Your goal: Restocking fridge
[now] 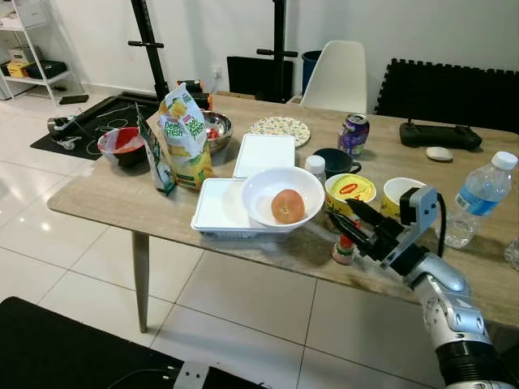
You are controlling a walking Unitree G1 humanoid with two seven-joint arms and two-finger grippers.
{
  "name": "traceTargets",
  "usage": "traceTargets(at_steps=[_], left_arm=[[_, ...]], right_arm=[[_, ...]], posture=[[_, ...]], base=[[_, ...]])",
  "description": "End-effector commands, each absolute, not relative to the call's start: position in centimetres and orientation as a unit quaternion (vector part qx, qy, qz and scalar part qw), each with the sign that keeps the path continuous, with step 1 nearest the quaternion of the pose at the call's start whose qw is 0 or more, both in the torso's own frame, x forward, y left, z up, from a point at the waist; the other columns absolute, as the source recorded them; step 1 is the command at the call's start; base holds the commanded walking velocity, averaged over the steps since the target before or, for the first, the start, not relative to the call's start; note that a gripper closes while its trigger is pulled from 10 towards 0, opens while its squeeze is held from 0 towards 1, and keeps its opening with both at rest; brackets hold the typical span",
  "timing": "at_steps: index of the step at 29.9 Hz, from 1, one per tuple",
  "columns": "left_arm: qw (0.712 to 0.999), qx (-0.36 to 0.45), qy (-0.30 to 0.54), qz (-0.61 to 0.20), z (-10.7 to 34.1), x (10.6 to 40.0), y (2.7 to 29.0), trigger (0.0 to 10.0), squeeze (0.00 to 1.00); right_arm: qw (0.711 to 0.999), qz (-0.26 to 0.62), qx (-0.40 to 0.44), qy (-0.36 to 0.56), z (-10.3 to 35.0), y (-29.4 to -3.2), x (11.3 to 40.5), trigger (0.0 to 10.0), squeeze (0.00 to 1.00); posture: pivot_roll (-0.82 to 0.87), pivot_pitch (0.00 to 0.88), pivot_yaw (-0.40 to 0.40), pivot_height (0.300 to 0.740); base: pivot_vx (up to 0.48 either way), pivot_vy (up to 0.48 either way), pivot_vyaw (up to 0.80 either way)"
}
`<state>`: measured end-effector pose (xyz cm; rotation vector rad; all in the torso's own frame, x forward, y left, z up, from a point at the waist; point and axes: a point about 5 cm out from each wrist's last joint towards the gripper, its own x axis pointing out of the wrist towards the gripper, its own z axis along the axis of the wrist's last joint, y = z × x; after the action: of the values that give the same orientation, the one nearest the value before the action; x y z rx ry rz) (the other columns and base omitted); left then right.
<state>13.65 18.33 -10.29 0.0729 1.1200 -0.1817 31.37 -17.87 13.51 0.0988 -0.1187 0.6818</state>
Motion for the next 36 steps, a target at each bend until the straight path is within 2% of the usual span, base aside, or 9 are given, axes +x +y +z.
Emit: traceTargets(at_steps=[1, 2, 3, 4, 5, 17, 36], left_arm=[[0.838, 0.030, 0.538, -0.090, -10.5, 13.2, 18.0, 10.0, 0.00], [0.838, 0.030, 0.538, -0.090, -10.5, 13.2, 18.0, 10.0, 0.00], [0.838, 0.030, 0.538, -0.091, -10.5, 13.2, 17.9, 10.0, 0.00], [0.838, 0.030, 0.538, -0.091, -10.5, 13.2, 17.9, 10.0, 0.00], [0.837, 0.030, 0.538, -0.092, -10.5, 13.2, 17.9, 10.0, 0.00], [0.837, 0.027, 0.538, -0.092, -10.5, 13.1, 17.8, 10.0, 0.00], [0.836, 0.029, 0.539, -0.096, -10.6, 13.0, 17.6, 10.0, 0.00]], right_arm=[[0.948, 0.314, 0.042, -0.043, 13.0, -18.7, 31.4, 10.0, 0.86], [0.948, 0.314, 0.042, -0.043, 13.0, -18.7, 31.4, 10.0, 0.86], [0.955, 0.293, 0.033, -0.022, 12.4, -19.1, 31.7, 10.0, 0.66], [0.959, 0.283, 0.029, -0.011, 12.1, -19.3, 31.8, 10.0, 0.66], [0.961, 0.276, 0.031, 0.002, 11.8, -19.4, 31.9, 10.0, 0.00], [0.961, 0.271, 0.050, -0.001, 11.9, -19.3, 32.2, 10.0, 0.00], [0.968, 0.244, 0.055, 0.028, 10.9, -17.6, 33.8, 10.0, 0.00]], posture=[[-0.06, 0.000, -0.034, 0.740], [-0.06, 0.000, -0.034, 0.740], [-0.06, 0.000, -0.033, 0.740], [-0.06, 0.000, -0.035, 0.740], [-0.06, 0.000, -0.035, 0.740], [-0.06, 0.000, -0.037, 0.740], [-0.05, 0.000, -0.035, 0.740]], base=[[0.000, 0.000, 0.00], [0.000, 0.000, 0.00], [0.000, 0.000, 0.00], [0.000, 0.000, 0.00], [0.000, 0.000, 0.00], [0.000, 0.000, 0.00], [0.000, 0.000, 0.00]])
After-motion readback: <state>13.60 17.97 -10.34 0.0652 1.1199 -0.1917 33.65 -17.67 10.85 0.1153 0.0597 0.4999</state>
